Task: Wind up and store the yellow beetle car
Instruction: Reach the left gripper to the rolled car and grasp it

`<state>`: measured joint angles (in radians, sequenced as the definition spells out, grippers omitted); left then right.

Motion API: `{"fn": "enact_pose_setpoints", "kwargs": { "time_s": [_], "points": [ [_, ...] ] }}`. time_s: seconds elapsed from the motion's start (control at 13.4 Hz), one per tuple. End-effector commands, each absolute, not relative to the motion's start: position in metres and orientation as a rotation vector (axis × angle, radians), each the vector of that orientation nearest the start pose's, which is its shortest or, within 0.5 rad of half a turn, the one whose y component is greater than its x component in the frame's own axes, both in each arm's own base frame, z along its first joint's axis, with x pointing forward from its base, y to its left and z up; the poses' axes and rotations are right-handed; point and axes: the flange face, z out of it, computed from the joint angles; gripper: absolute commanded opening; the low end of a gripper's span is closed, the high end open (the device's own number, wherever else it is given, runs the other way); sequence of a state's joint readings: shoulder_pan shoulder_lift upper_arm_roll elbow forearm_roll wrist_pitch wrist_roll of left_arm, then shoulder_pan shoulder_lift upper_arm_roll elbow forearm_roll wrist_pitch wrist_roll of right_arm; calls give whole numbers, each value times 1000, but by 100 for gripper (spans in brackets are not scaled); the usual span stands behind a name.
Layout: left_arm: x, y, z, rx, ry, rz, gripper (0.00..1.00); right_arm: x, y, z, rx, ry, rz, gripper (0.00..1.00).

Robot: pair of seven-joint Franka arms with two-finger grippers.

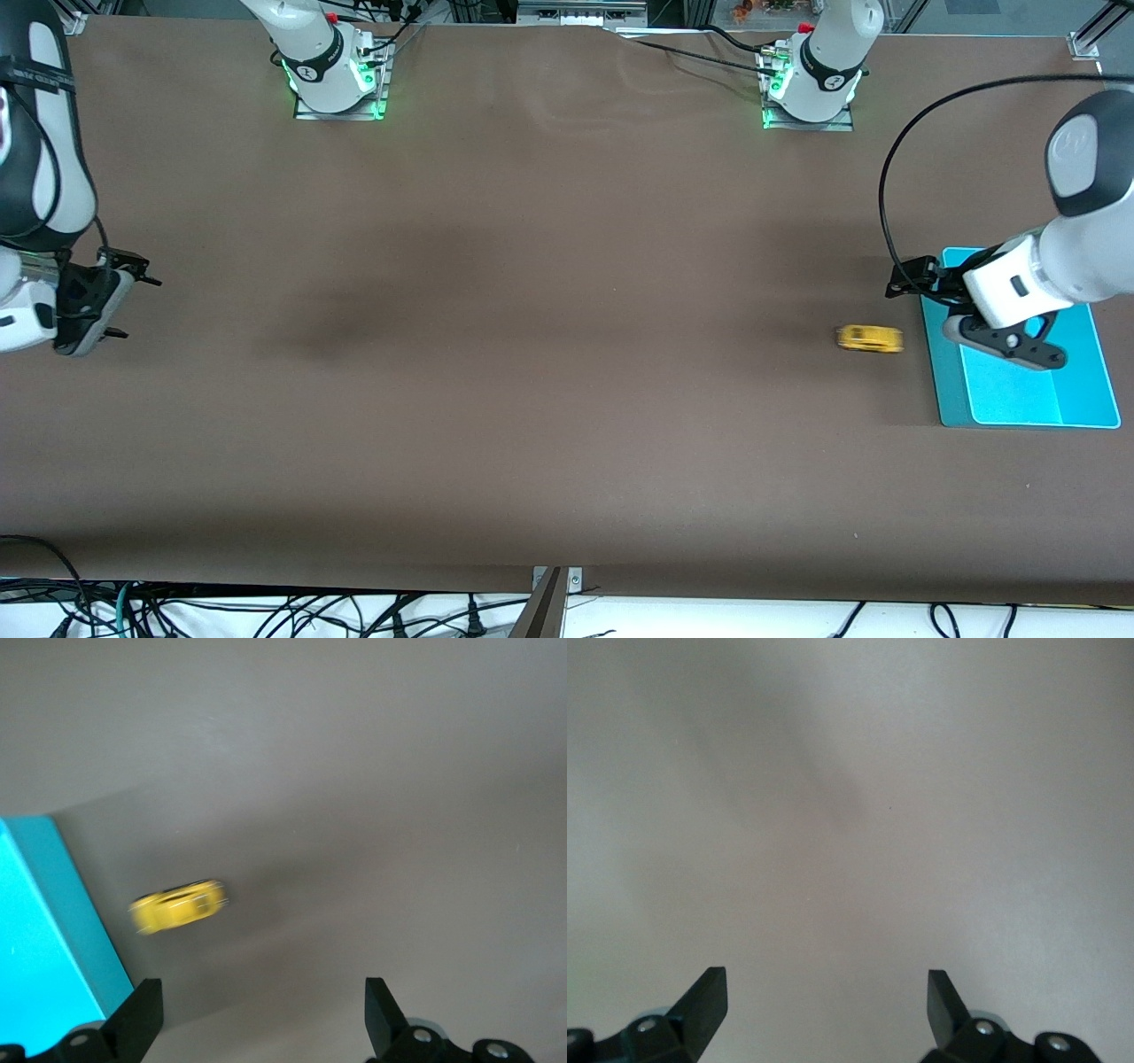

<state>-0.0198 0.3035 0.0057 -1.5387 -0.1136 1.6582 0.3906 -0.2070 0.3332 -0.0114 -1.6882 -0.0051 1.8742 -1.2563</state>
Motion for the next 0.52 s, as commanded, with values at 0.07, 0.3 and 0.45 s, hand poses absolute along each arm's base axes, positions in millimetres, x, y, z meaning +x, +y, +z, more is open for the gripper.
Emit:
{"fn": "enact_pose_setpoints", "kwargs": {
  "time_s": [0.07,0.3,0.45],
  "points": [
    [647,-19,425,-3079,1140,258,100,628,-133,444,-2757,-1292,220,100],
    [653,14,386,-2905,1639,272,100,630,-135,474,-2886,-1063,193,100],
    [655,33,354,-2727,1972,232,100,621,-134,478,-2882,-951,269,100]
  ]
}}
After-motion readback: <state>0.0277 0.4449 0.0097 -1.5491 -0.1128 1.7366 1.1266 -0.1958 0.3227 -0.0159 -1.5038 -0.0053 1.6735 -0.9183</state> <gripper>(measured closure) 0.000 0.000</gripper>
